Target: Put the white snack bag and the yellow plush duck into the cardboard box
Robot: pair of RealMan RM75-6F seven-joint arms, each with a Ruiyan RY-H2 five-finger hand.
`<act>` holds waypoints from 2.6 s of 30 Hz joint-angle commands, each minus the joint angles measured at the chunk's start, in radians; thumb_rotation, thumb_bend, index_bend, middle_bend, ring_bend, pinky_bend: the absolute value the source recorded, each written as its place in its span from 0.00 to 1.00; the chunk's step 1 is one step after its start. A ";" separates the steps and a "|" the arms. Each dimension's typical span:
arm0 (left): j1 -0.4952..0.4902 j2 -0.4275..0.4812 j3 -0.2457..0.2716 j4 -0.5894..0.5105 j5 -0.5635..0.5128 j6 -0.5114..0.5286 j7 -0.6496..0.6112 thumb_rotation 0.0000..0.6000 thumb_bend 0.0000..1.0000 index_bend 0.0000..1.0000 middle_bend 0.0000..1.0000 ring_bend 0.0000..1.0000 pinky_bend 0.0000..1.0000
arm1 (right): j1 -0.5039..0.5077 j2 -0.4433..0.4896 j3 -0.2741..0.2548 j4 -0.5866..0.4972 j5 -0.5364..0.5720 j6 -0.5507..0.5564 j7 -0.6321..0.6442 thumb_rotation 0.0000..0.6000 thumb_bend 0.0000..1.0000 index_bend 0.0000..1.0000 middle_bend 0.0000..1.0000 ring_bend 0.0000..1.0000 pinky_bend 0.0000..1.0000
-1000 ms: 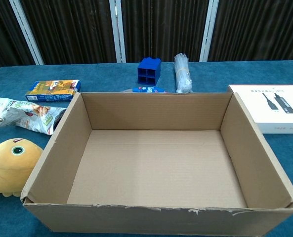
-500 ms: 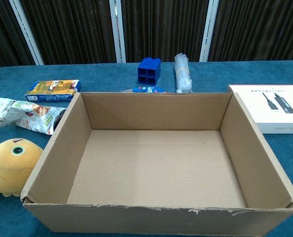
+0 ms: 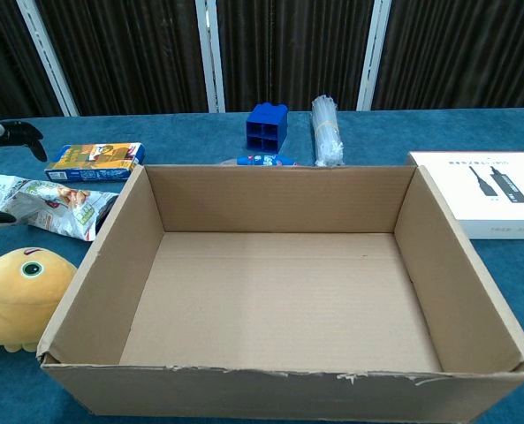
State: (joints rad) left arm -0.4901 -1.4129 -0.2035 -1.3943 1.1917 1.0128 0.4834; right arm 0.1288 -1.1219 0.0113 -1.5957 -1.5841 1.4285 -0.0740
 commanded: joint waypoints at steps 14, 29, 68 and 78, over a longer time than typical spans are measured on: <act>-0.097 -0.143 -0.021 0.269 -0.153 -0.154 -0.024 1.00 0.08 0.19 0.07 0.11 0.36 | 0.006 -0.005 -0.004 0.001 0.006 -0.021 -0.014 1.00 0.00 0.25 0.02 0.00 0.00; -0.201 -0.264 -0.015 0.328 -0.156 -0.190 0.041 1.00 0.12 0.17 0.02 0.03 0.29 | 0.007 0.006 -0.011 -0.001 -0.014 -0.014 0.013 1.00 0.00 0.26 0.02 0.00 0.00; -0.108 0.028 -0.006 -0.227 -0.155 0.218 0.317 1.00 0.56 0.67 0.55 0.64 0.61 | 0.007 0.002 -0.018 -0.003 -0.024 -0.014 0.006 1.00 0.00 0.26 0.00 0.00 0.00; -0.120 0.115 -0.020 -0.425 -0.107 0.239 0.331 1.00 0.55 0.68 0.56 0.65 0.62 | 0.003 0.007 -0.016 -0.005 -0.023 -0.004 0.011 1.00 0.00 0.26 0.00 0.00 0.00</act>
State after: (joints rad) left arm -0.6058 -1.3148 -0.2187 -1.7929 1.0715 1.2438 0.8079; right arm 0.1315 -1.1155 -0.0052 -1.6009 -1.6081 1.4251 -0.0635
